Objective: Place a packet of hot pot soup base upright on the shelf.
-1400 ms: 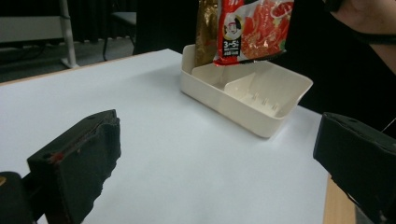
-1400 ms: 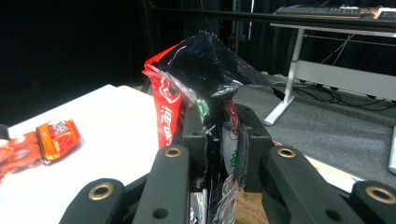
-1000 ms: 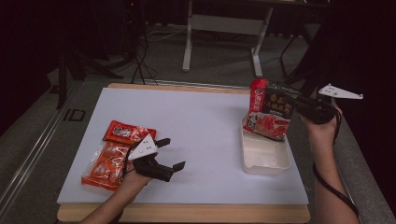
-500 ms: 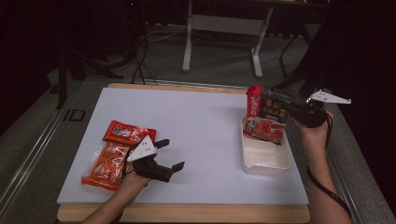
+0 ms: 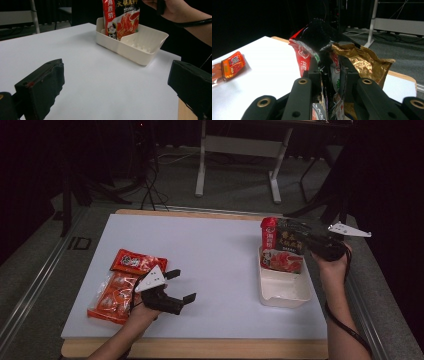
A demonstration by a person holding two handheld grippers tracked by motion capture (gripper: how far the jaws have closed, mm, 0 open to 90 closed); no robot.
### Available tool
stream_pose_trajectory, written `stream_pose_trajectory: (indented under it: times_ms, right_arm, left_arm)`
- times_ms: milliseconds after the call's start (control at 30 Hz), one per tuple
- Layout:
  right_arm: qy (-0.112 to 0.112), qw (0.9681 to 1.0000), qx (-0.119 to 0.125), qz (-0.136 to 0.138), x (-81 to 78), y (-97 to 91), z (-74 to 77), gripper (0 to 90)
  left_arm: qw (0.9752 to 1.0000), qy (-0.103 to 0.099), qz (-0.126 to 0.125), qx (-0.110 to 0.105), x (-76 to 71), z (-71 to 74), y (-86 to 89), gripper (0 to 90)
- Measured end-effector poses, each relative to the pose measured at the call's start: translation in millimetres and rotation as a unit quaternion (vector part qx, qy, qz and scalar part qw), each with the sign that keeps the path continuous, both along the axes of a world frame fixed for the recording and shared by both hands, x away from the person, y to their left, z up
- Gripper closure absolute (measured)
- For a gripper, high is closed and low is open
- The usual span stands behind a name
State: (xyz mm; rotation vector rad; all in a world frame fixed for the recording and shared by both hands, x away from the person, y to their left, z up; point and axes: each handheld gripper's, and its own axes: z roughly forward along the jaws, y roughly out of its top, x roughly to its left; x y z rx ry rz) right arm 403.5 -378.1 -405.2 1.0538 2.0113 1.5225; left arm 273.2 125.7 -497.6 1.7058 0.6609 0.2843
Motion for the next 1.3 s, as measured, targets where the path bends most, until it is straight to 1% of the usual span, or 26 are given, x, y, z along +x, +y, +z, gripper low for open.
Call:
stream_pose_trajectory:
  times_ms: [100, 133, 200, 300, 333, 400, 467, 500, 600, 633, 667, 700, 733, 767, 800, 833, 867, 933, 967, 1033, 1067, 1100, 1133, 1200, 1233, 1300]
  right_arm:
    - [0.009, 0.9999, -0.004, 0.000, -0.7, -1.3, -9.0, 73.6]
    - [0.015, 0.9999, 0.000, -0.002, -1.2, -2.5, -13.6, 73.4]
    - [0.018, 0.9998, 0.009, -0.004, -2.6, -6.0, -17.4, 73.1]
    - [0.019, 0.9998, 0.006, -0.007, -4.6, -11.2, -19.8, 72.6]
    - [0.023, 0.9997, 0.005, -0.006, -5.2, -13.0, -20.0, 72.5]
    - [0.024, 0.9997, -0.005, -0.010, -7.2, -14.1, -19.6, 72.5]
    - [0.022, 0.9996, -0.012, -0.013, -9.8, -15.4, -20.3, 72.5]
    - [0.022, 0.9996, -0.011, -0.015, -10.9, -16.1, -21.2, 72.5]
    - [0.026, 0.9994, -0.013, -0.019, -12.6, -18.2, -21.3, 69.8]
    - [0.027, 0.9993, -0.016, -0.022, -13.5, -17.4, -20.0, 67.2]
    - [0.025, 0.9993, -0.016, -0.023, -14.7, -16.9, -18.3, 62.4]
    - [0.019, 0.9995, -0.009, -0.025, -16.5, -17.0, -15.7, 55.8]
    - [0.019, 0.9994, -0.007, -0.029, -18.3, -16.6, -12.3, 52.5]
    - [0.015, 0.9992, -0.011, -0.035, -20.6, -15.9, -8.5, 47.8]
    - [0.010, 0.9992, -0.008, -0.039, -23.3, -15.6, -4.3, 45.7]
    - [0.007, 0.9990, -0.005, -0.044, -25.9, -15.2, 0.5, 43.0]
    - [0.000, 0.9989, -0.005, -0.046, -29.1, -14.5, 5.7, 39.7]
    - [-0.007, 0.9988, -0.007, -0.048, -35.6, -11.7, 16.7, 36.1]
    - [-0.012, 0.9987, -0.007, -0.049, -39.6, -9.8, 22.0, 32.5]
    - [-0.021, 0.9988, -0.002, -0.044, -47.6, -4.5, 31.2, 28.1]
    - [-0.023, 0.9987, -0.003, -0.045, -51.9, -0.9, 34.8, 24.2]
    - [-0.027, 0.9989, 0.001, -0.038, -56.2, 2.7, 37.4, 19.6]
    - [-0.026, 0.9991, 0.003, -0.032, -60.1, 6.6, 39.0, 16.7]
    - [-0.031, 0.9990, -0.002, -0.033, -67.8, 14.7, 39.9, 13.6]
    - [-0.038, 0.9988, -0.004, -0.030, -72.2, 17.5, 40.2, 13.8]
    - [-0.048, 0.9986, 0.007, -0.022, -79.8, 21.4, 42.6, 13.6]
  left_arm:
    - [1.0000, 0.002, 0.001, 0.005, 0.9, 0.2, 1.0, 1.0]
    - [1.0000, 0.000, 0.002, 0.007, 1.0, 0.3, 1.2, 1.0]
    - [1.0000, 0.000, 0.001, 0.005, 1.3, 0.3, 1.7, 1.0]
    - [0.9999, 0.000, 0.001, 0.010, 1.5, 0.3, 1.4, 1.0]
    - [0.9999, 0.000, 0.000, 0.014, 1.5, 0.3, 1.3, 1.0]
    - [0.9998, 0.000, -0.001, 0.019, 1.9, 0.2, 1.2, 1.0]
    - [0.9999, 0.006, -0.004, 0.015, 2.5, -0.2, 1.4, 1.0]
    - [0.9998, 0.009, -0.005, 0.017, 2.8, -0.2, 1.4, 1.0]
    - [0.9997, 0.009, -0.005, 0.024, 2.7, -0.1, 1.3, 1.0]
    - [0.9996, 0.010, -0.006, 0.026, 2.2, 0.3, 1.0, 1.0]
    - [0.9995, 0.012, -0.008, 0.029, 1.9, 0.9, 0.4, 1.0]
    - [0.9994, 0.012, -0.012, 0.032, 1.4, 1.6, 0.2, 1.0]
    - [0.9993, 0.016, -0.014, 0.032, 0.8, 2.2, -0.1, 1.0]
    - [0.9991, 0.023, -0.016, 0.031, 0.8, 2.9, -0.6, 1.0]
    - [0.9988, 0.030, -0.022, 0.033, 1.0, 3.8, -0.7, 1.0]
    - [0.9985, 0.036, -0.021, 0.035, 0.9, 4.6, -0.9, 1.0]
    - [0.9985, 0.037, -0.019, 0.035, 0.7, 5.4, -0.7, 1.0]
    - [0.9985, 0.038, -0.020, 0.033, 0.8, 7.4, 0.7, 1.0]
    - [0.9987, 0.038, -0.019, 0.029, 0.6, 8.6, 1.6, 1.0]
    - [0.9987, 0.040, -0.025, 0.020, 1.6, 11.2, 4.9, 1.0]
    - [0.9986, 0.042, -0.025, 0.019, 1.9, 12.6, 5.8, 1.0]
    - [0.9988, 0.036, -0.023, 0.022, 1.9, 13.8, 7.1, 1.3]
    - [0.9990, 0.033, -0.020, 0.024, 1.8, 14.9, 8.3, 1.3]
    - [0.9991, 0.029, -0.018, 0.026, 1.9, 17.3, 11.3, 3.4]
    - [0.9991, 0.028, -0.017, 0.028, 2.4, 18.6, 13.0, 3.5]
    - [0.9991, 0.028, -0.013, 0.028, 3.3, 21.1, 17.5, 4.1]
